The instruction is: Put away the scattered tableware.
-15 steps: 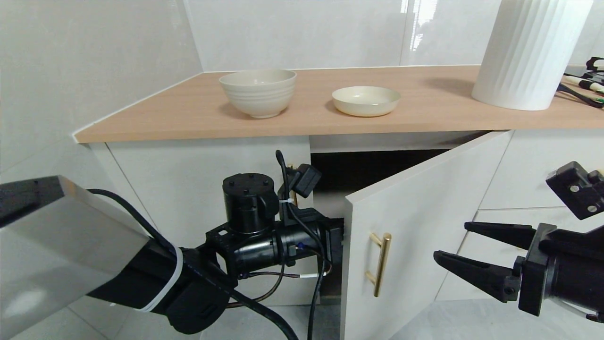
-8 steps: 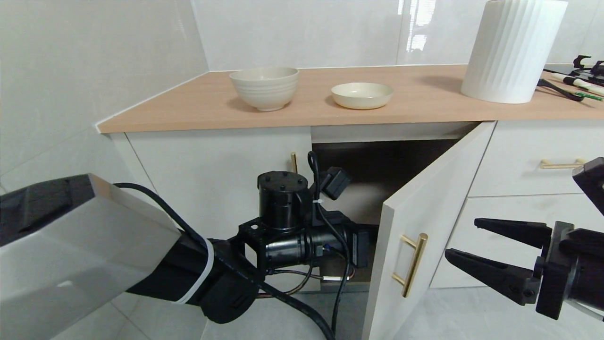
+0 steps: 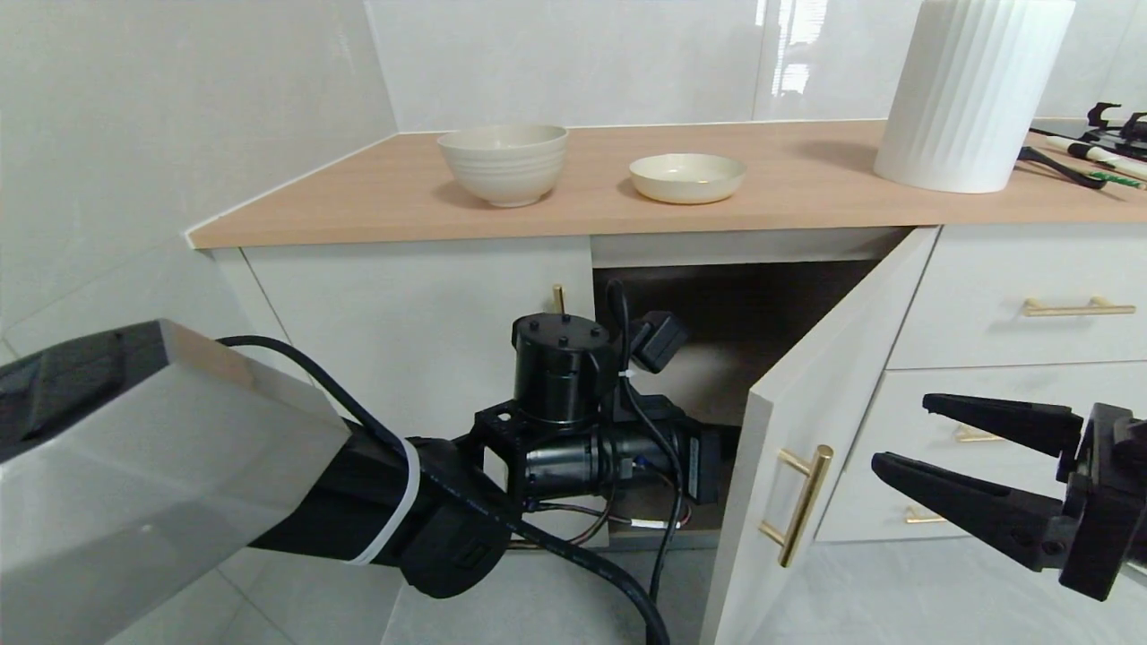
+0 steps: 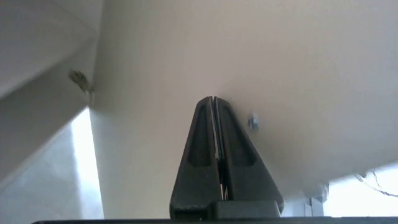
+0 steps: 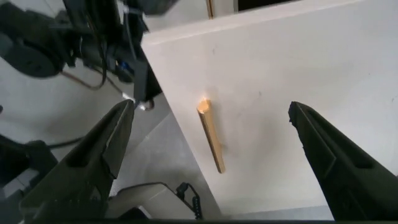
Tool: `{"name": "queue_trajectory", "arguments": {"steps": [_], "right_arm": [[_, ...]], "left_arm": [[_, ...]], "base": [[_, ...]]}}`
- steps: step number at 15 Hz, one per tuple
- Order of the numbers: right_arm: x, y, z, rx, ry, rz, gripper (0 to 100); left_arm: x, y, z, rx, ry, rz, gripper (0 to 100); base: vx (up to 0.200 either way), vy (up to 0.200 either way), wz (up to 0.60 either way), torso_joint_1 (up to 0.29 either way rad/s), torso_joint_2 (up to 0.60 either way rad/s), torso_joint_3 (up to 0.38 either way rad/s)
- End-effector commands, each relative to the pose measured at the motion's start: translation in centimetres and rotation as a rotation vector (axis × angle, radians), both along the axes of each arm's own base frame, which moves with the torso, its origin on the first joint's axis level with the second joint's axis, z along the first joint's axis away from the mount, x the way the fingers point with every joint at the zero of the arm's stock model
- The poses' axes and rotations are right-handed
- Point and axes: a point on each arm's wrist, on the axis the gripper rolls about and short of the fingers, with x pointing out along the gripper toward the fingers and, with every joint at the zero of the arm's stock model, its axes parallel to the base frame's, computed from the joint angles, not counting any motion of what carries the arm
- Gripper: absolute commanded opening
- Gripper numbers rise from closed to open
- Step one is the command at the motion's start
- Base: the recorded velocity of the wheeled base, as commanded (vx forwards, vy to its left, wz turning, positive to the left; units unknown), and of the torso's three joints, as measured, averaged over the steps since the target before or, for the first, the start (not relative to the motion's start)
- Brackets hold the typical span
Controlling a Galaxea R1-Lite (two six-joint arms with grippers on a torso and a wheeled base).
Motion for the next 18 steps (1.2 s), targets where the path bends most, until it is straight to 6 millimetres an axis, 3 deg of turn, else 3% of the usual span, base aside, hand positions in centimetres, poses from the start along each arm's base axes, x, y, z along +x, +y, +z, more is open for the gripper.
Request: {"name": "queue_trajectory", "arguments": {"steps": [1,5,7,8,10,13,14,15,16,18], "right_arm": [[-0.6,-0.4,1.1,0.035,-0.047,0.001,100],[-2.4,-1.6,4.0,0.139,-0.150,0.007,100],[-3.4,-2.1,4.9,0.192,-0.169,0.064,100],[-3.9,-2.3,5.2,0.205,-0.181,0.111,100],[-3.7,-2.2,5.2,0.204,-0.175,0.110,100],[-1.9,-1.2,4.3,0.164,-0.111,0.085,100],[0.3,-0.9,3.3,0.126,-0.054,0.021,100],[1.7,-0.5,2.9,0.108,-0.023,-0.002,100],[2.2,-0.2,3.0,0.105,-0.014,-0.004,100],[4.4,0.8,2.7,0.087,0.025,-0.015,100]], "left_arm": [[-0.4,-1.1,0.7,-0.014,-0.012,-0.028,0],[-2.4,-6.3,2.4,0.000,0.000,-0.143,0],[-4.4,-9.2,3.2,0.001,0.002,-0.215,0],[-6.5,-10.9,3.7,0.004,0.003,-0.267,0],[-6.8,-10.4,4.4,0.005,-0.012,-0.207,0],[-5.4,-5.8,5.8,0.017,-0.010,-0.092,0],[-5.3,-2.6,6.7,0.024,-0.006,-0.037,0],[-5.6,0.8,7.0,0.041,0.004,0.014,0],[-6.0,2.9,7.1,0.051,0.009,0.048,0],[-7.7,10.6,7.0,0.073,0.027,0.191,0]], "base": [[0.000,0.000,0.00,0.000,0.00,0.000],[0.000,0.000,0.00,0.000,0.00,0.000],[0.000,0.000,0.00,0.000,0.00,0.000],[0.000,0.000,0.00,0.000,0.00,0.000],[0.000,0.000,0.00,0.000,0.00,0.000],[0.000,0.000,0.00,0.000,0.00,0.000],[0.000,0.000,0.00,0.000,0.00,0.000],[0.000,0.000,0.00,0.000,0.00,0.000],[0.000,0.000,0.00,0.000,0.00,0.000],[0.000,0.000,0.00,0.000,0.00,0.000]]}}
